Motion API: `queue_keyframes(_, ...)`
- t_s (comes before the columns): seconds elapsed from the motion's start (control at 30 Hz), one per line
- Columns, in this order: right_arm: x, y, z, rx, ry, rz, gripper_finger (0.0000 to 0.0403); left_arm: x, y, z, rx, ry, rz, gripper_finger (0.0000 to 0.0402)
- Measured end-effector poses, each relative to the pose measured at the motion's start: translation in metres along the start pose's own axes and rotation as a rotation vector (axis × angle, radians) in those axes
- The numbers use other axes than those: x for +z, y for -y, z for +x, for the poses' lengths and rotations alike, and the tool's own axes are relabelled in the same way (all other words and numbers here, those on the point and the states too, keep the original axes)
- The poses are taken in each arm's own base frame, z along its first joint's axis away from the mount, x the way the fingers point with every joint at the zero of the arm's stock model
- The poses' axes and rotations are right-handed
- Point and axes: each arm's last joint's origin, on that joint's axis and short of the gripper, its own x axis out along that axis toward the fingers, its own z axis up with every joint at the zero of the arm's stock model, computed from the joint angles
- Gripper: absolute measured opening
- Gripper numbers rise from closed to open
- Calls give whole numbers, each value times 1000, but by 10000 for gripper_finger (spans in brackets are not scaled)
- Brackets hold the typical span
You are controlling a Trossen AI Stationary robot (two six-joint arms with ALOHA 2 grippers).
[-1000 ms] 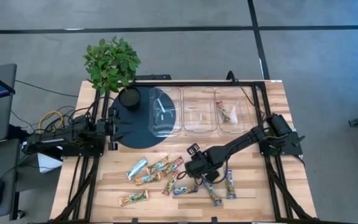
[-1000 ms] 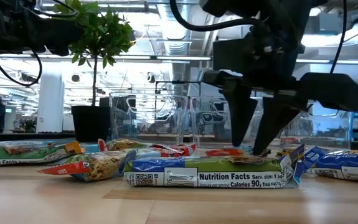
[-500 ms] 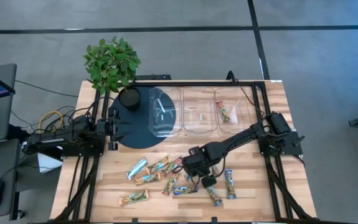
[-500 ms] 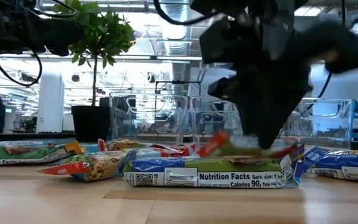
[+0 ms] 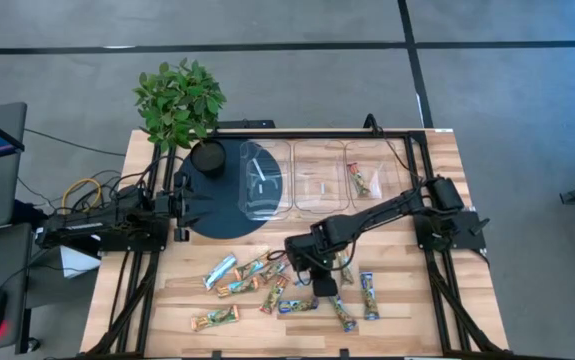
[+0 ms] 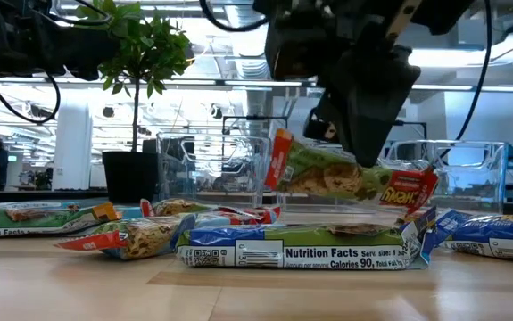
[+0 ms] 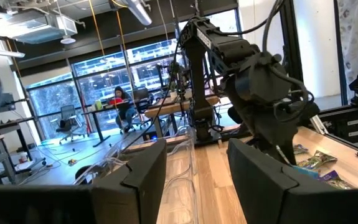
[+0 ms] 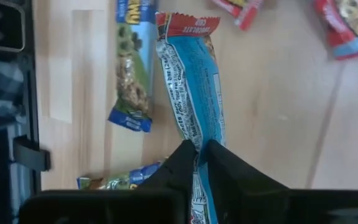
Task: Pick and place Granola Bars by type
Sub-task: Put the red granola bar into the right transparent bin
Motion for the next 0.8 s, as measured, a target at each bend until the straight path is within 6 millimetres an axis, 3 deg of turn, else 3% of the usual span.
queue_keyframes(0.13, -2, 4, 1, -3, -5, 18, 51, 0, 0, 0, 0, 0, 0, 167)
queue_keyframes(0.5, 1, -2, 4, -10, 35, -30, 154, 0, 0, 0, 0, 0, 0, 167)
queue_keyframes(0.8, -9, -35, 26, -172, 5, -172, 169, 0, 0, 0, -1, -1, 0, 167)
